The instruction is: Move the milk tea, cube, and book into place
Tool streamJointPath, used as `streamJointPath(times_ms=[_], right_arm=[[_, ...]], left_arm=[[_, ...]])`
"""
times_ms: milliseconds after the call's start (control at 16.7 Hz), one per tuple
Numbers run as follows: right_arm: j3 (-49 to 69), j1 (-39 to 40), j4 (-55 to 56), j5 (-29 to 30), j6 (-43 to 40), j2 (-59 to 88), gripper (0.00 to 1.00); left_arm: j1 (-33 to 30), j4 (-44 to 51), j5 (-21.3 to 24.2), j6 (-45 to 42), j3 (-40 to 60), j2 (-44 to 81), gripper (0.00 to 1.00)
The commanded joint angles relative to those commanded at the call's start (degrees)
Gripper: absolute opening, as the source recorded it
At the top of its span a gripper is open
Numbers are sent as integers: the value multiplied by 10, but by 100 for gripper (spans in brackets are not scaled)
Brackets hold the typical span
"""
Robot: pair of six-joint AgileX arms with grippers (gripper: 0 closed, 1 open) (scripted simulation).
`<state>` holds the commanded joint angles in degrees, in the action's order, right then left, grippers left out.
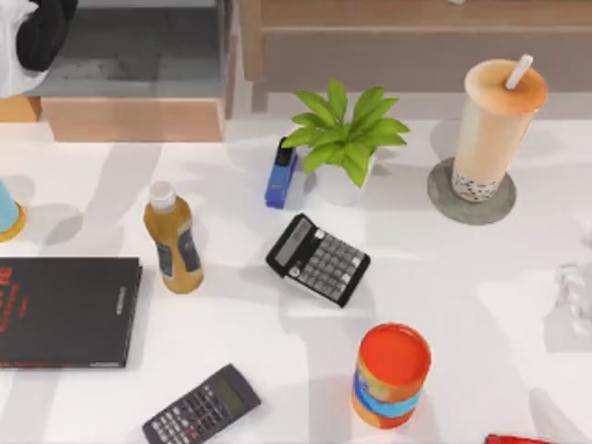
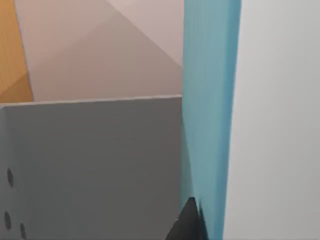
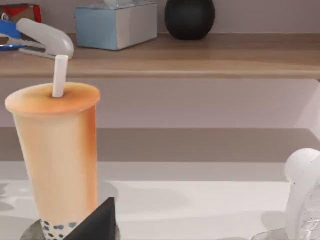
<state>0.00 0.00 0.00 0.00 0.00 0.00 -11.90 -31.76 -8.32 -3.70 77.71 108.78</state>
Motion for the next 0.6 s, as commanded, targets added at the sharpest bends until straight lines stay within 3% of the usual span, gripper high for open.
streamJointPath(times_ms=[300, 600], right_arm=[[0, 0, 0, 0, 0, 0, 100], [0, 0, 0, 0, 0, 0, 100]], left_arm=[[-10, 10, 22, -130, -91, -118, 0], [7, 5, 45, -328, -316, -306, 0]])
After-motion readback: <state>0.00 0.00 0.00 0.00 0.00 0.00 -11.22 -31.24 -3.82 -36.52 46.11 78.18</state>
